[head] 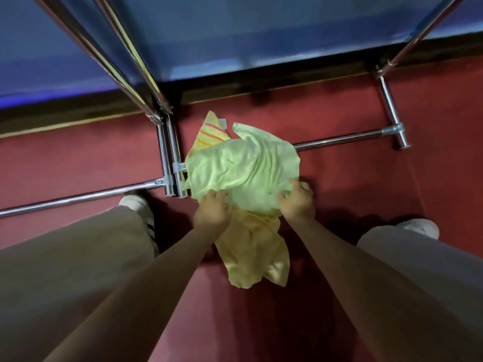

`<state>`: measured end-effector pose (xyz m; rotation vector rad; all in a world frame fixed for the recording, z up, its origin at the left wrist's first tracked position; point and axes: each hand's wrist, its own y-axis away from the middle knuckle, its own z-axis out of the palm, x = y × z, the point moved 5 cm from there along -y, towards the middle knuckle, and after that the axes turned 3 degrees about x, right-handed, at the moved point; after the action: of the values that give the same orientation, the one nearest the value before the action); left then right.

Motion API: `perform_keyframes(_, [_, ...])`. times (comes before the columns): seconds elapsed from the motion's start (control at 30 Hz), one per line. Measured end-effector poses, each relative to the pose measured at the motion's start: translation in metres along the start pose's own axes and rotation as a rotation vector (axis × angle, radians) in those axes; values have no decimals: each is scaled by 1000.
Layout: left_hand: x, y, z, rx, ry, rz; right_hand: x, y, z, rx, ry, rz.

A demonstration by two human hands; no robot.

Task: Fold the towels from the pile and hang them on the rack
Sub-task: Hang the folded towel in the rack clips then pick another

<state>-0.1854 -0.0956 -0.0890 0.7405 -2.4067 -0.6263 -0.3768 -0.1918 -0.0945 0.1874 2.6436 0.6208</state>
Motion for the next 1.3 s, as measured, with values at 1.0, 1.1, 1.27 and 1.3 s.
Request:
perform_keyframes(1.0, [34, 150, -108, -140, 58, 131, -94, 133, -215, 132, -597, -385])
perform_keyframes(1.1, [31, 199, -103, -191, 42, 178, -114, 195, -232, 13, -568, -519])
perform_keyframes(1.27, [41, 258, -105, -170, 58, 215, -91, 281, -230, -120, -563, -665])
perform_keyframes(1.3, [44, 264, -110, -105, 124, 215, -86, 292, -229, -132, -545, -677])
